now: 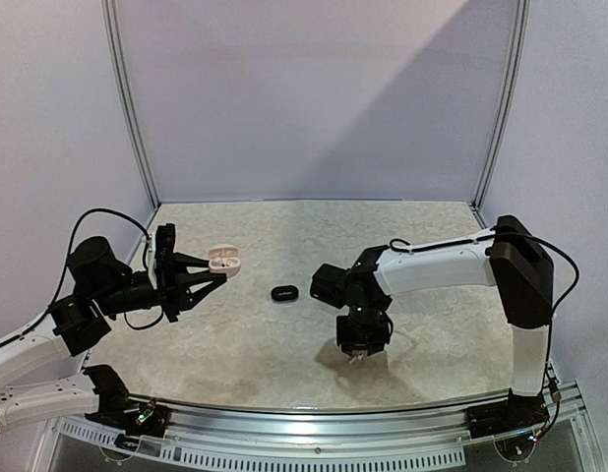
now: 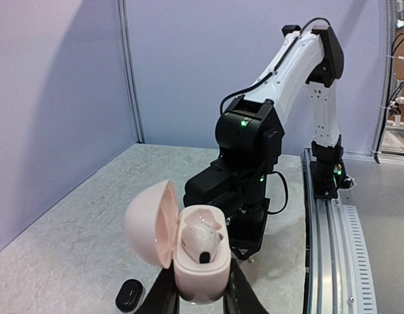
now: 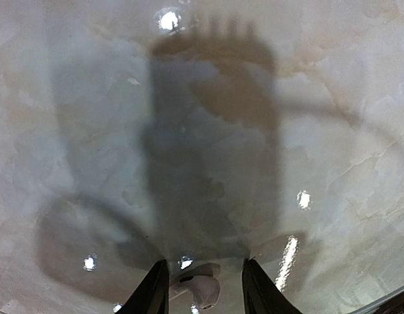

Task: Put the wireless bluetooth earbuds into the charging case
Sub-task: Pick up the right earbud from the center of the board.

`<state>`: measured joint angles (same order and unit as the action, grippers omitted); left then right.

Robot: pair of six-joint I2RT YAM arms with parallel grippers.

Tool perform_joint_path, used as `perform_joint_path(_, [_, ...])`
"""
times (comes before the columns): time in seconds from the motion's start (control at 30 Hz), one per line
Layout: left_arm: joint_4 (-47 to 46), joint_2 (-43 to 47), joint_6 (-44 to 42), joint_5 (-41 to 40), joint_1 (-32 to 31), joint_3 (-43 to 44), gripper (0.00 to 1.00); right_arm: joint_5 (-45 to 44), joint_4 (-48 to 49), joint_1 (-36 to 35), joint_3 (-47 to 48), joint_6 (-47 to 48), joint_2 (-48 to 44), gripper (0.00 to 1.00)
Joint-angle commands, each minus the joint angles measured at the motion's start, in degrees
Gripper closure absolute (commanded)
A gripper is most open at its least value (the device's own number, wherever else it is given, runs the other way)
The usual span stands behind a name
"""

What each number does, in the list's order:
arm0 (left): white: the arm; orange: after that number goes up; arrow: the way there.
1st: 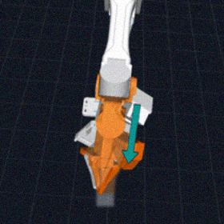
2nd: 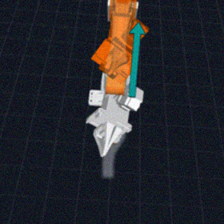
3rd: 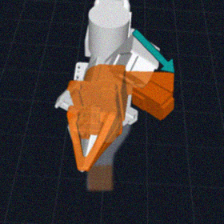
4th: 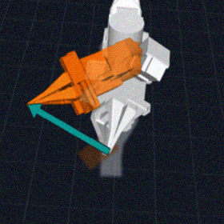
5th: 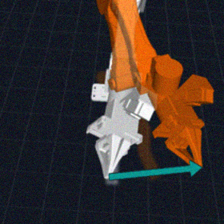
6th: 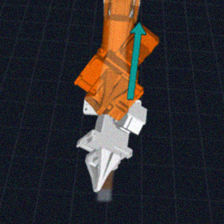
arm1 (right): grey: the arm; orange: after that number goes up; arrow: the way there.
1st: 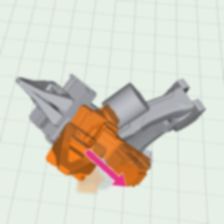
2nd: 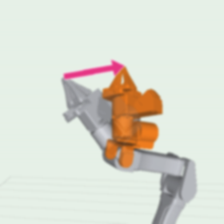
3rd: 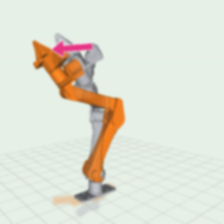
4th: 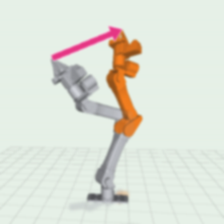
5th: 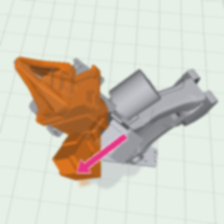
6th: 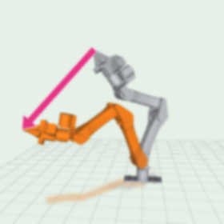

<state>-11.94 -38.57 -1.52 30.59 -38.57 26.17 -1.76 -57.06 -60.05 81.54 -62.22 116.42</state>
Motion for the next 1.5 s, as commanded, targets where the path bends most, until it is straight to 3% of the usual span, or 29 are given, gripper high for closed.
perform_joint_path(0.0, [-0.61,0.16,-0.48,-0.40,0.77,-0.74,1.00,-1.34,-5.52,-1.74,1.85,2.42,3.57,0.61])
perform_joint_path(0.3, [-0.82,0.07,-0.44,-0.44,0.86,-0.76,1.00,-3.73,-8.79,-1.91,0.65,4.17,1.18,0.62])
perform_joint_path(0.7, [-0.65,0.07,-0.80,-0.44,0.95,-0.71,1.00,-1.23,-1.52,-0.06,1.87,14.85,0.84,0.60])
perform_joint_path(0.97, [-0.02,0.50,-0.81,-0.52,1.04,-0.54,1.00,1.01,-0.67,0.64,1.37,18.19,2.42,0.70])
perform_joint_path(1.47, [0.08,0.33,-0.58,-0.35,1.21,-0.64,1.00,0.53,-5.55,0.62,0.33,19.13,1.96,0.78])
